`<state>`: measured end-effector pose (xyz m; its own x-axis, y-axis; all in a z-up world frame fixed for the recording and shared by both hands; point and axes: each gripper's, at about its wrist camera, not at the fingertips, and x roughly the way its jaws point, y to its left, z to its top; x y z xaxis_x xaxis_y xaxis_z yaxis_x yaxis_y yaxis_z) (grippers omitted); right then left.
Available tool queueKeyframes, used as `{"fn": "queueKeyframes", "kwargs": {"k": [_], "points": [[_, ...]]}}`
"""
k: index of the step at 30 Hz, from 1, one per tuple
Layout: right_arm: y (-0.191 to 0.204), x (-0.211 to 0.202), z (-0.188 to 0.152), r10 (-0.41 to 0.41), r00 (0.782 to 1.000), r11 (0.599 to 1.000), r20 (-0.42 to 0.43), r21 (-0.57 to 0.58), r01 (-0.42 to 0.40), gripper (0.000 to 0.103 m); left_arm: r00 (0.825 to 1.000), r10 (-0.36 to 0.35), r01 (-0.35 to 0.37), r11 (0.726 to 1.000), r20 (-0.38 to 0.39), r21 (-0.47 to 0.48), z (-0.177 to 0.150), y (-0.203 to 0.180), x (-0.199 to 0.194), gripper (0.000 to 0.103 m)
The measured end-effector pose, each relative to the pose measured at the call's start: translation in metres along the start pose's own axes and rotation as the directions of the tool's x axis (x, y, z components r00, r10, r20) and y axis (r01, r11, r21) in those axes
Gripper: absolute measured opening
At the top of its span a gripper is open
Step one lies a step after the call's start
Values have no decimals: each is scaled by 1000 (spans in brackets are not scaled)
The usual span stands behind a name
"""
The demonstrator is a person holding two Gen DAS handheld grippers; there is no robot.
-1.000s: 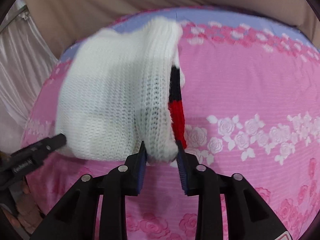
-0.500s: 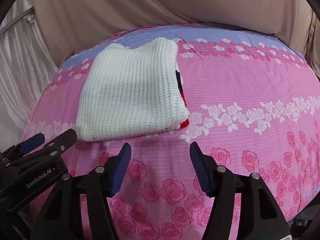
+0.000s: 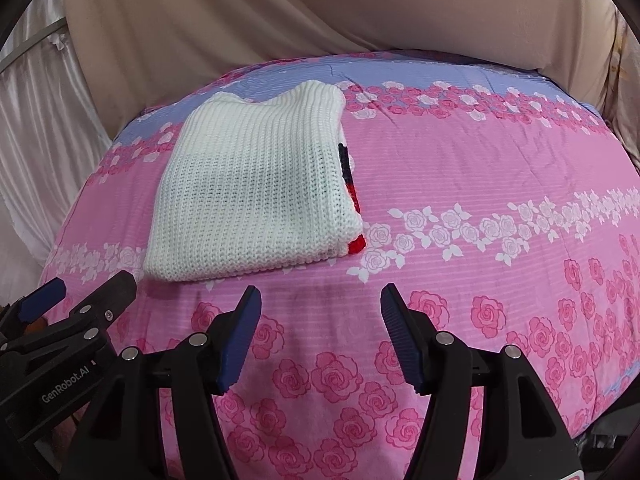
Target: Fold small clothes
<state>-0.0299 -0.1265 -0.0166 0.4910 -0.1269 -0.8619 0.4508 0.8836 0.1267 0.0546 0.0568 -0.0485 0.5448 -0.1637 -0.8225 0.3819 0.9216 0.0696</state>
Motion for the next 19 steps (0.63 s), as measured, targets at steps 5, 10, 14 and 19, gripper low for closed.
{"fn": "queueKeyframes", "kwargs": {"k": [5, 10, 14, 19], "points": [[1, -2, -1, 1, 1000, 1000, 7, -1, -1, 61, 1000, 21, -22, 1000, -19, -8, -1, 2, 3, 98], [7, -5, -2, 1, 1000, 1000, 19, -29, 0, 63, 998, 33, -34, 999, -56, -13, -4, 3, 12, 98], [9, -5, -2, -1, 1000, 999, 22, -35, 2, 64, 998, 43, -43, 999, -46, -10, -4, 2, 10, 97], [10, -4, -2, -4, 1000, 999, 19, -32, 5, 64, 998, 43, -43, 999, -45, -3, -4, 2, 10, 96]]}}
